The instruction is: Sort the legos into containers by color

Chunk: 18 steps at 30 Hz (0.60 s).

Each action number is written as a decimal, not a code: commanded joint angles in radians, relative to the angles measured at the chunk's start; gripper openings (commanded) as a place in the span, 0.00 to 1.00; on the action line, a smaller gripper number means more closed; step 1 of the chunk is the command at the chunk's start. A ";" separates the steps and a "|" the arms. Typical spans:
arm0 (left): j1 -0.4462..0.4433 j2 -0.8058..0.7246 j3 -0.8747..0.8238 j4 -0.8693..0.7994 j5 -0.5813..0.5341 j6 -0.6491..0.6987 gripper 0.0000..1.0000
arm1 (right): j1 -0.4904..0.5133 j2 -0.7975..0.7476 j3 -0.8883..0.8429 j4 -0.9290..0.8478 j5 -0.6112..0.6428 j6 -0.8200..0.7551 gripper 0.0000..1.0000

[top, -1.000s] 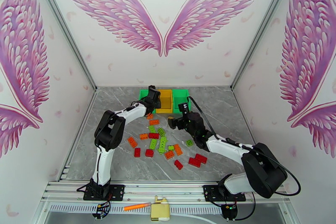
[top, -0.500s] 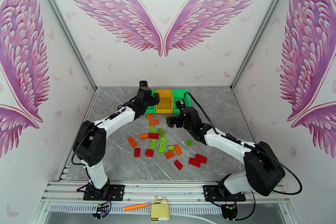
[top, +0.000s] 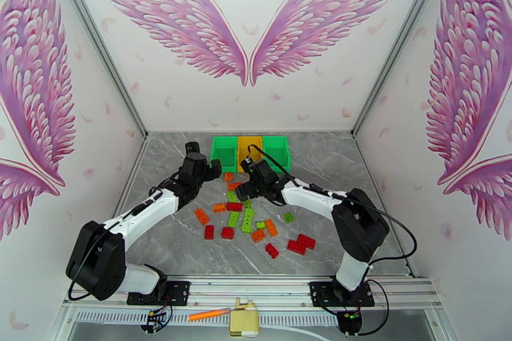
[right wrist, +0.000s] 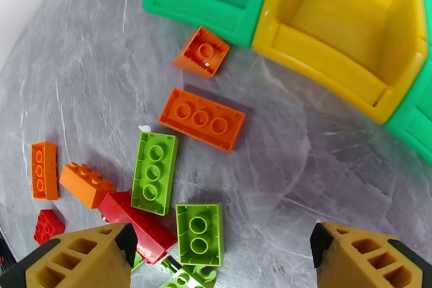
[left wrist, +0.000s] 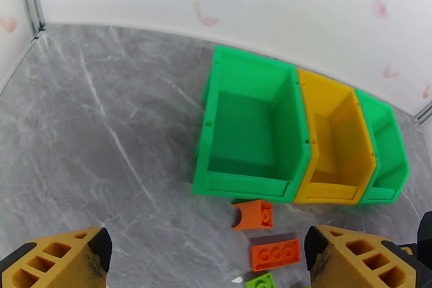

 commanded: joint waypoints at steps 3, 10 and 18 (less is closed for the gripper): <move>0.011 -0.039 -0.033 -0.020 -0.011 -0.029 0.99 | 0.028 0.098 0.113 -0.152 0.012 -0.041 0.88; 0.013 -0.030 -0.026 -0.031 -0.020 -0.018 0.99 | 0.031 0.169 0.167 -0.193 0.011 -0.016 0.78; 0.011 -0.017 -0.029 -0.026 -0.011 -0.011 0.99 | 0.032 0.210 0.191 -0.221 0.008 -0.004 0.60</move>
